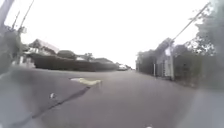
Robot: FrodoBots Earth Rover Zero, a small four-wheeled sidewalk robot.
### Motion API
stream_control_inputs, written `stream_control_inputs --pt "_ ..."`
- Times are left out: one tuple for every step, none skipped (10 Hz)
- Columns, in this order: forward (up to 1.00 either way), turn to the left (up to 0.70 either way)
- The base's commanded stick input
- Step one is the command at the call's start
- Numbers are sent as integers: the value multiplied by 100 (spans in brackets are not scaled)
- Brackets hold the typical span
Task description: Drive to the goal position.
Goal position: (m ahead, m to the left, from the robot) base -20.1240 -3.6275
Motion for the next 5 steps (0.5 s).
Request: stream_control_inputs --pt "70 0" --pt "70 0" --pt "70 0" --pt "70 0" --pt "70 0"
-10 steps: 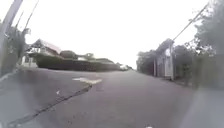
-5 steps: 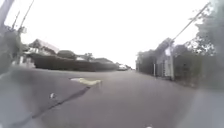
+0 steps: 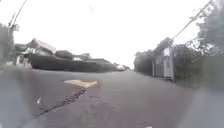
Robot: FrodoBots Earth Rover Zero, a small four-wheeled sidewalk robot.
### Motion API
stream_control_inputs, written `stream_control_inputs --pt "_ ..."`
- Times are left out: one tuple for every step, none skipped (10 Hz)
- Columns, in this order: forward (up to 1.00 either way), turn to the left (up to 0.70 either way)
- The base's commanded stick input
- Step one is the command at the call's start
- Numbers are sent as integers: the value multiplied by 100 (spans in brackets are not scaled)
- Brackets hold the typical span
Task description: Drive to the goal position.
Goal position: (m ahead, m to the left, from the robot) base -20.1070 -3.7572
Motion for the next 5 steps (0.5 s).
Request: stream_control_inputs --pt "70 0" --pt "70 0" --pt "70 0" --pt "70 0" --pt "70 0"
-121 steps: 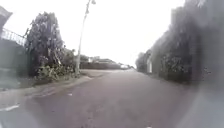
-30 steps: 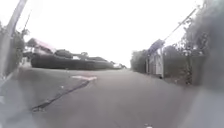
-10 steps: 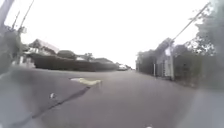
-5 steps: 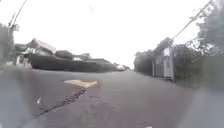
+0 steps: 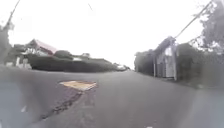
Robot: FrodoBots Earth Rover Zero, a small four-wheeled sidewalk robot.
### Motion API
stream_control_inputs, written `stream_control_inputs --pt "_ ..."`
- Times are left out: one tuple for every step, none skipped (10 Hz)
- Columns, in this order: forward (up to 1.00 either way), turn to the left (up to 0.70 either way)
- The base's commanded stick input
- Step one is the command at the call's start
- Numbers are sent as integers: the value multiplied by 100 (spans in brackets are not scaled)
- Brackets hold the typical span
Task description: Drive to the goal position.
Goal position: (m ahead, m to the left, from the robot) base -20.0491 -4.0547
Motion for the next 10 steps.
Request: stream_control_inputs --pt "70 0" --pt "70 0" --pt "70 -2" --pt "70 -31" --pt "70 -35" --pt "70 -35" --pt "70 -35" --pt "70 -35" --pt "70 -35" --pt "70 -35"
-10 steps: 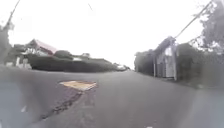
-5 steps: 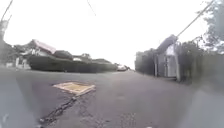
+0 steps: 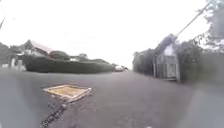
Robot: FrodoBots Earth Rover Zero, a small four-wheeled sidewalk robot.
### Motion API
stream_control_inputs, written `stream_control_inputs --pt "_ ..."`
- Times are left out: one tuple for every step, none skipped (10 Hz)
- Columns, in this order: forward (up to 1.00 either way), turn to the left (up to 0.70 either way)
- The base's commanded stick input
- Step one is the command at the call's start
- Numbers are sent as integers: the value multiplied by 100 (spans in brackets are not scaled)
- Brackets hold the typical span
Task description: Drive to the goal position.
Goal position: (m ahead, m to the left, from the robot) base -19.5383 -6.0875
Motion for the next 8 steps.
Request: stream_control_inputs --pt "70 -35" --pt "70 -35" --pt "70 -35" --pt "70 -35" --pt "70 -35" --pt "70 -35" --pt "70 -35" --pt "70 -35"
